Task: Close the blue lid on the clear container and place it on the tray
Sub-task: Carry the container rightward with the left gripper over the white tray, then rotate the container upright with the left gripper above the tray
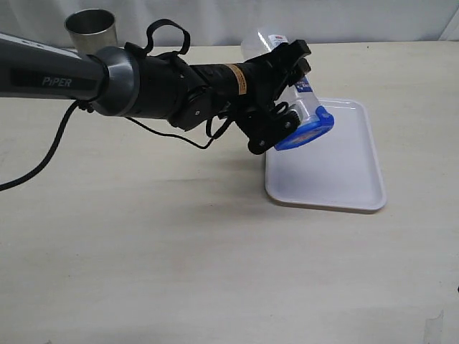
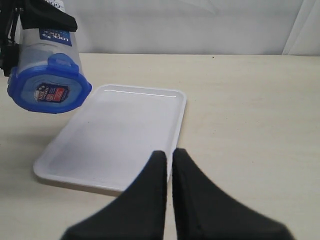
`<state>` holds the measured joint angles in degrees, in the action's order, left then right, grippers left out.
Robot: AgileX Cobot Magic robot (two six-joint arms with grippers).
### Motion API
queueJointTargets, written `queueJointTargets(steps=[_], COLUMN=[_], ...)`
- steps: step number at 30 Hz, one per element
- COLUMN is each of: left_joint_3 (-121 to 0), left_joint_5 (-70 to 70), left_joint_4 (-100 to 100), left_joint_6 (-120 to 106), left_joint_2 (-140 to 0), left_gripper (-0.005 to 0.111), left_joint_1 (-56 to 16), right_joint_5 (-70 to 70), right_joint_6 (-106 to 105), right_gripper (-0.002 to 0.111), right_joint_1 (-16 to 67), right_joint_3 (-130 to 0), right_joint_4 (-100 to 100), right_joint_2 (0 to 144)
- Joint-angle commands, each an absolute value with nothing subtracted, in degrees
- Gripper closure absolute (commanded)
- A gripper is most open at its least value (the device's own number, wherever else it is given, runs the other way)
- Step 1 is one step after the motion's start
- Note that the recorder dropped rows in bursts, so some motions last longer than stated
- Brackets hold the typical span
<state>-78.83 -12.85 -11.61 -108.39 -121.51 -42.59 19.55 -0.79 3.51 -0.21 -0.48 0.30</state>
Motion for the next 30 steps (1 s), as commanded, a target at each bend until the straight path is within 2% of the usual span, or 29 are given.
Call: queueJointTargets(steps=[1, 8, 19, 27, 30], left_joint_3=[-79.5, -79.5, -79.5, -79.5, -79.5], left_joint_5=[-15.3, -15.7, -22.3, -35.0, -43.6], left_joint_4=[-6.5, -6.3, -6.4, -11.7, -16.4], left_joint_6=[-101.3, -78.0, -18.9, 9.2, 17.8], left_joint_2=[-120.6, -120.6, -120.9, -126.1, -128.8], left_gripper=[0.107, 0.107, 0.107, 0.107, 0.107], left_joint_1=[-42.8, -42.8, -42.8, -42.8, -42.8], right_joint_5=[19.7, 19.7, 19.7, 19.7, 19.7], right_joint_6=[-0.6, -0.6, -0.6, -0.6, -0.6], right_gripper=[0.104, 0.104, 0.104, 0.104, 0.104], right_joint_1=[3.1, 3.1, 3.1, 3.1, 3.1], right_joint_3=[0.0, 0.0, 0.0, 0.0, 0.0], right_joint_4=[-0.4, -0.4, -0.4, -0.4, -0.4], right_joint_2=[0.0, 0.0, 0.0, 0.0, 0.0])
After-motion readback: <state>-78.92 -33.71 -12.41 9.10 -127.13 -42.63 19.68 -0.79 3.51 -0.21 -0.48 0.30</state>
